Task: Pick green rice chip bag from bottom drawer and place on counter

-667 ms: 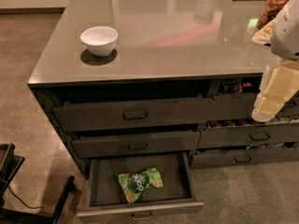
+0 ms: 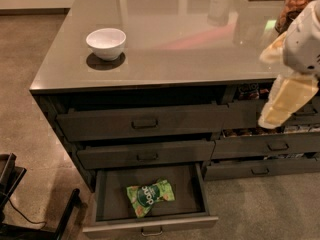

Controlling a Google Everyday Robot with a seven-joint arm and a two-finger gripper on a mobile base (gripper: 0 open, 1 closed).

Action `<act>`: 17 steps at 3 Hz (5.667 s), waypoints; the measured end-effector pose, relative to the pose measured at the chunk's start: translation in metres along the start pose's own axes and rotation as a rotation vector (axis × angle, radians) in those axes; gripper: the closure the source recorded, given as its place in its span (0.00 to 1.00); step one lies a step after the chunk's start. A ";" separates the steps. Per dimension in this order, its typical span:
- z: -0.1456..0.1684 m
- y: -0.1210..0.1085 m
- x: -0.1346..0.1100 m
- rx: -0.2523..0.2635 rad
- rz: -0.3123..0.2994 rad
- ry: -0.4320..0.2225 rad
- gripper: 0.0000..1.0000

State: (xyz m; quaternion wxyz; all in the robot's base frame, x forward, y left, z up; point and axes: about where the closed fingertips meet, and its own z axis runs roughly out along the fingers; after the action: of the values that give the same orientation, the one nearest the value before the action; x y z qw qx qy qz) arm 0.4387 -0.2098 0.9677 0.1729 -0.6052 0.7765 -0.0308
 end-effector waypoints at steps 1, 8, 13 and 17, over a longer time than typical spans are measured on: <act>0.040 0.021 -0.013 -0.020 -0.002 -0.062 0.42; 0.381 0.093 -0.035 -0.104 -0.051 -0.276 1.00; 0.530 0.120 -0.018 -0.097 -0.049 -0.393 1.00; 0.688 0.143 -0.024 -0.128 -0.109 -0.522 0.81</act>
Offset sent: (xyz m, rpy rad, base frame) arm 0.0198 0.0987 -0.2174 0.2130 0.0094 0.0594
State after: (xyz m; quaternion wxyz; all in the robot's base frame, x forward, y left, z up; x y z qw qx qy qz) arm 0.5214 -0.0382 0.2911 0.3267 -0.6432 0.6722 0.1663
